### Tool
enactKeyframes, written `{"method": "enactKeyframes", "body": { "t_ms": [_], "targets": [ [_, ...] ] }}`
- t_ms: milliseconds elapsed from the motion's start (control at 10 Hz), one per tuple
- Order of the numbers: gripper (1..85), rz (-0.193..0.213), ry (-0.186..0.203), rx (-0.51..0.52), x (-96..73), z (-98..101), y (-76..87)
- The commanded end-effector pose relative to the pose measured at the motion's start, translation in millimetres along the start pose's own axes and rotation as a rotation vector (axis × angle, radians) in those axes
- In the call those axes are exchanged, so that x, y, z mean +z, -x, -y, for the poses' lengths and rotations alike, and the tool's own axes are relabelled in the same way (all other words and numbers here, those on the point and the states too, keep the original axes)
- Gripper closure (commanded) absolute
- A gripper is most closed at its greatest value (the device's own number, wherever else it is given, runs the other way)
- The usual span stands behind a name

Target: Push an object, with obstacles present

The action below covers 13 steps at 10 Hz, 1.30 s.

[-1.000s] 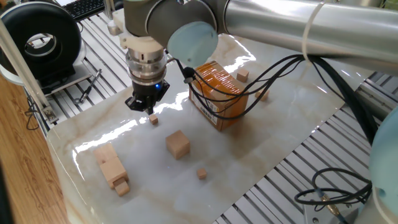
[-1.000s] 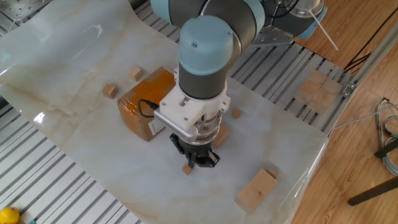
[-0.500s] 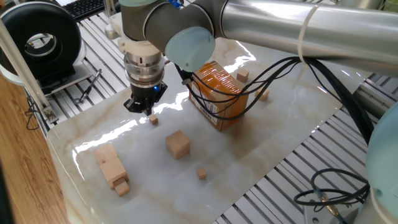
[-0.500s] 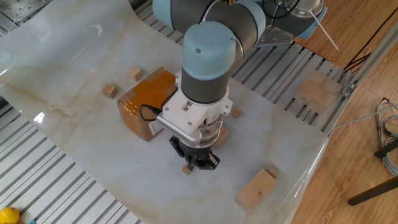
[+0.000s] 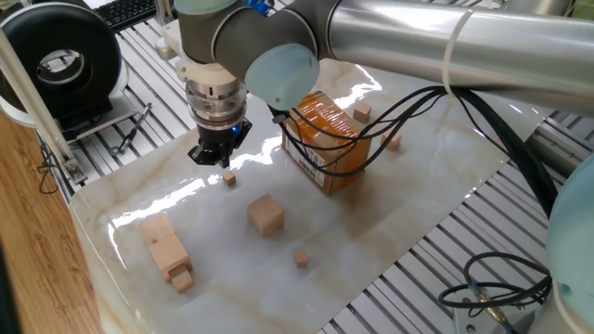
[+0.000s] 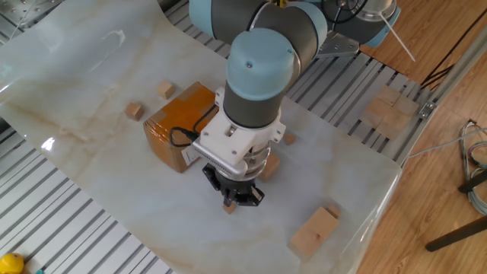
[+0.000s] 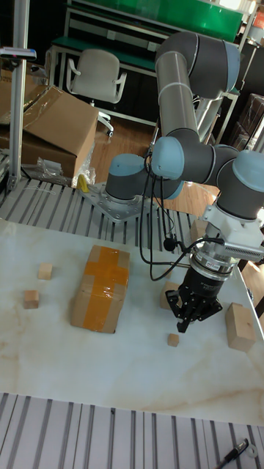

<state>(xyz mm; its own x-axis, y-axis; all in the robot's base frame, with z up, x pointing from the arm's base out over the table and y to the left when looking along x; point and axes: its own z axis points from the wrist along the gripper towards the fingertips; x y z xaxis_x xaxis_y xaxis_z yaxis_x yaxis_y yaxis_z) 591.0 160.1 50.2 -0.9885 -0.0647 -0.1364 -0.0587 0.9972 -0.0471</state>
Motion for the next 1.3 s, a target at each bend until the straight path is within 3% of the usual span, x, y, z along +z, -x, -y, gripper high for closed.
{"method": "enactKeyframes", "body": {
  "t_ms": [0, 100, 500, 800, 1000, 1200],
  "targets": [
    [84.3, -0.028, -0.026, 0.008, 5.2, 12.2, -10.6],
    [84.3, -0.029, -0.011, 0.010, 6.4, 13.4, -18.3],
    [84.3, -0.036, 0.026, 0.030, 6.2, 4.2, -21.1],
    [84.3, -0.032, 0.027, 0.038, 20.7, 2.8, -30.6],
    [84.3, -0.010, 0.032, 0.056, 26.6, -4.5, -27.5],
    [84.3, -0.036, 0.027, 0.065, 26.5, -3.3, -34.3]
  ]
}}
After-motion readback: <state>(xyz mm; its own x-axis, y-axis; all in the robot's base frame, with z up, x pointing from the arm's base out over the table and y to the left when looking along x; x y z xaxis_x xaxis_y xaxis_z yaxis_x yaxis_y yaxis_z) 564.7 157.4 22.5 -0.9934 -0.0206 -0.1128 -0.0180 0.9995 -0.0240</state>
